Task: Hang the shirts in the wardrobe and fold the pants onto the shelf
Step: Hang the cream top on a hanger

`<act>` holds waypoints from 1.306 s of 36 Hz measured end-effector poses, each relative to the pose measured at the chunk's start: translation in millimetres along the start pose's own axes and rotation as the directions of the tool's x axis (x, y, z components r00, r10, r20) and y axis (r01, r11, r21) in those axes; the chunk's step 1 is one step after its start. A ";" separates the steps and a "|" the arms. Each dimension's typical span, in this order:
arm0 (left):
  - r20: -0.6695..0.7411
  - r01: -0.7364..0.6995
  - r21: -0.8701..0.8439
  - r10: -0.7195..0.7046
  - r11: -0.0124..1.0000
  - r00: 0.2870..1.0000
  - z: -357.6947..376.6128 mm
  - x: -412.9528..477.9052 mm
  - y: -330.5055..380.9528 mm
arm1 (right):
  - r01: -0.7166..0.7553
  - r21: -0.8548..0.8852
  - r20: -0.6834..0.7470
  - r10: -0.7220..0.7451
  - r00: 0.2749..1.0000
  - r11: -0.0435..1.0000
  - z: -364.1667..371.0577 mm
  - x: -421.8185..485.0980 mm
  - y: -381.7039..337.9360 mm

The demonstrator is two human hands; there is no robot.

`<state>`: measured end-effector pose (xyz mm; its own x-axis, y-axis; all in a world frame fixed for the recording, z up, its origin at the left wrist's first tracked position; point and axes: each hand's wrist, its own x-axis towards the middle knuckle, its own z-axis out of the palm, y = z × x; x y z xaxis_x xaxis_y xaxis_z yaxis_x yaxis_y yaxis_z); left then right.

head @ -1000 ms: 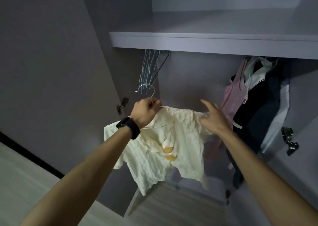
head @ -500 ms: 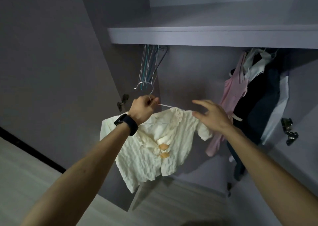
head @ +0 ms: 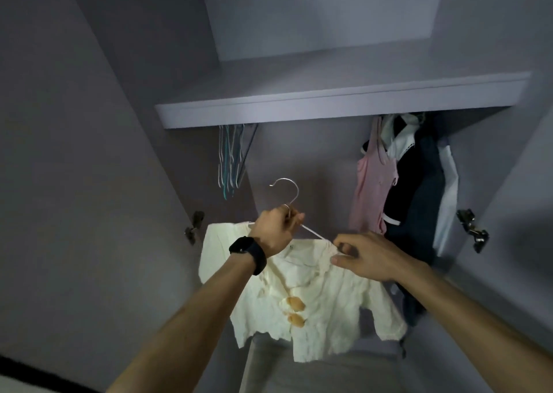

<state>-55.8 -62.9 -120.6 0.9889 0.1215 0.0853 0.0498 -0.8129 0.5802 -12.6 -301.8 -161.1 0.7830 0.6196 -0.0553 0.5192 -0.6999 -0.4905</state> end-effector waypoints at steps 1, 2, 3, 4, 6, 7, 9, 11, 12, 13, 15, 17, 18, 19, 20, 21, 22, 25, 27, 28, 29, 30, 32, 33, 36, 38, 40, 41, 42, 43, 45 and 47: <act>0.011 -0.021 0.006 0.021 1.000 1.000 -0.6 5.3 2.1 | -0.021 0.021 -0.003 0.021 1.000 1.000 -1.0 0.3 -0.7; 0.019 -0.037 0.007 0.037 0.999 0.999 -0.4 9.5 3.7 | -0.036 0.038 -0.013 0.037 0.999 0.999 -2.0 0.7 -1.0; 0.025 -0.054 0.006 0.054 0.999 0.998 -0.5 14.2 5.5 | -0.052 0.037 -0.038 0.054 0.998 0.998 -3.6 1.0 -1.9; 0.031 -0.071 0.004 0.071 0.997 0.997 -1.7 19.6 8.6 | -0.074 0.022 -0.074 0.075 0.994 0.997 -6.6 0.1 -3.0; 0.035 -0.098 0.012 0.098 0.995 0.995 -5.3 27.5 14.0 | -0.104 -0.003 -0.143 0.102 0.984 0.995 -12.1 -2.2 -4.6; 0.035 -0.136 0.028 0.135 0.990 0.990 -8.4 33.7 15.4 | -0.126 -0.017 -0.171 0.121 0.978 0.992 -15.9 -2.8 -6.4; 0.034 -0.215 0.088 0.213 0.973 0.977 -13.6 42.2 16.6 | -0.165 -0.065 -0.197 0.149 0.969 0.984 -22.3 -3.4 -10.3; 0.024 -0.248 0.174 0.248 0.953 0.969 -20.3 48.8 16.3 | -0.204 -0.105 -0.214 0.179 0.960 0.973 -28.1 -2.7 -13.7; -0.002 -0.254 0.216 0.261 0.943 0.965 -25.0 52.6 14.0 | -0.235 -0.120 -0.229 0.204 0.952 0.965 -30.4 -1.1 -15.6; -0.041 -0.266 0.258 0.285 0.929 0.958 -30.2 58.1 11.7 | -0.269 -0.137 -0.244 0.230 0.942 0.954 -33.5 1.0 -17.2; -0.123 -0.311 0.335 0.369 0.889 0.921 -41.7 68.5 8.1 | -0.321 -0.153 -0.257 0.276 0.926 0.934 -39.0 6.0 -18.6; -0.202 -0.353 0.406 0.460 0.843 0.865 -55.4 82.9 6.4 | -0.372 -0.150 -0.259 0.327 0.909 0.916 -47.5 15.5 -20.6; -0.223 -0.357 0.453 0.492 0.817 0.842 -62.2 89.0 6.4 | -0.395 -0.138 -0.255 0.352 0.900 0.908 -50.8 20.7 -21.6; -0.236 -0.354 0.497 0.517 0.792 0.823 -67.6 96.0 5.8 | -0.416 -0.123 -0.255 0.377 0.891 0.901 -53.6 26.6 -22.5; -0.251 -0.347 0.536 0.538 0.769 0.805 -71.5 104.2 5.5 | -0.440 -0.109 -0.256 0.402 0.879 0.892 -56.9 33.9 -22.8; -0.264 -0.339 0.569 0.557 0.749 0.787 -75.1 110.5 6.0 | -0.459 -0.091 -0.258 0.424 0.868 0.884 -59.4 40.3 -23.2; -0.277 -0.332 0.591 0.572 0.735 0.772 -78.0 117.6 6.7 | -0.473 -0.075 -0.262 0.440 0.859 0.878 -61.7 47.2 -22.3; -0.306 -0.309 0.632 0.595 0.711 0.743 -79.0 139.6 1.6 | -0.513 -0.075 -0.287 0.474 0.832 0.855 -63.9 68.2 -15.0; -0.308 -0.293 0.650 0.595 0.702 0.742 -75.5 151.6 -5.1 | -0.534 -0.098 -0.294 0.489 0.821 0.840 -64.7 79.5 -8.7; -0.314 -0.284 0.657 0.596 0.698 0.739 -72.8 157.0 -9.4 | -0.547 -0.102 -0.303 0.497 0.813 0.831 -64.0 84.7 -5.2; -0.324 -0.282 0.661 0.603 0.695 0.728 -69.1 164.7 -13.2 | -0.554 -0.101 -0.318 0.501 0.805 0.826 -63.6 91.5 0.3; -0.340 -0.276 0.663 0.608 0.696 0.717 -66.1 169.9 -15.9 | -0.561 -0.092 -0.334 0.505 0.796 0.823 -62.5 96.5 5.0; -0.376 -0.276 0.660 0.625 0.699 0.684 -59.3 179.7 -18.0 | -0.564 -0.070 -0.365 0.505 0.782 0.823 -59.1 107.5 14.3; -0.396 -0.279 0.653 0.632 0.704 0.667 -57.1 182.6 -17.8 | -0.561 -0.053 -0.376 0.504 0.778 0.826 -56.4 111.3 17.4; -0.466 -0.284 0.637 0.652 0.716 0.599 -44.0 195.3 -19.8 | -0.567 -0.015 -0.408 0.513 0.755 0.823 -41.9 127.4 33.2; -0.510 -0.280 0.633 0.662 0.721 0.549 -35.7 202.9 -20.2 | -0.574 -0.001 -0.427 0.519 0.740 0.819 -34.5 138.1 44.0; -0.540 -0.272 0.642 0.675 0.717 0.504 -32.7 210.0 -19.5 | -0.586 -0.001 -0.463 0.519 0.718 0.810 -33.5 150.3 53.8; -0.547 -0.269 0.649 0.682 0.712 0.486 -32.4 213.2 -19.2 | -0.590 -0.015 -0.479 0.512 0.713 0.807 -34.2 156.4 57.4; -0.553 -0.265 0.657 0.690 0.706 0.468 -32.6 216.6 -19.3 | -0.594 -0.028 -0.499 0.503 0.705 0.804 -36.1 163.5 60.6; -0.558 -0.262 0.662 0.695 0.702 0.453 -33.9 218.4 -18.1 | -0.605 -0.030 -0.511 0.508 0.694 0.796 -39.6 169.6 62.9; -0.575 -0.255 0.669 0.704 0.698 0.417 -33.4 221.5 -17.8 | -0.631 -0.072 -0.516 0.512 0.686 0.772 -44.9 182.5 66.5; -0.589 -0.245 0.675 0.708 0.696 0.390 -31.3 223.5 -18.3 | -0.661 -0.113 -0.540 0.513 0.668 0.742 -49.7 193.5 68.1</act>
<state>159.9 -3.0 -86.8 0.3383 -0.1929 0.9210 -0.1130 -0.9800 -0.1638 191.3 -247.2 -162.0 0.9739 -0.1367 0.1810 -0.0934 -0.9689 -0.2291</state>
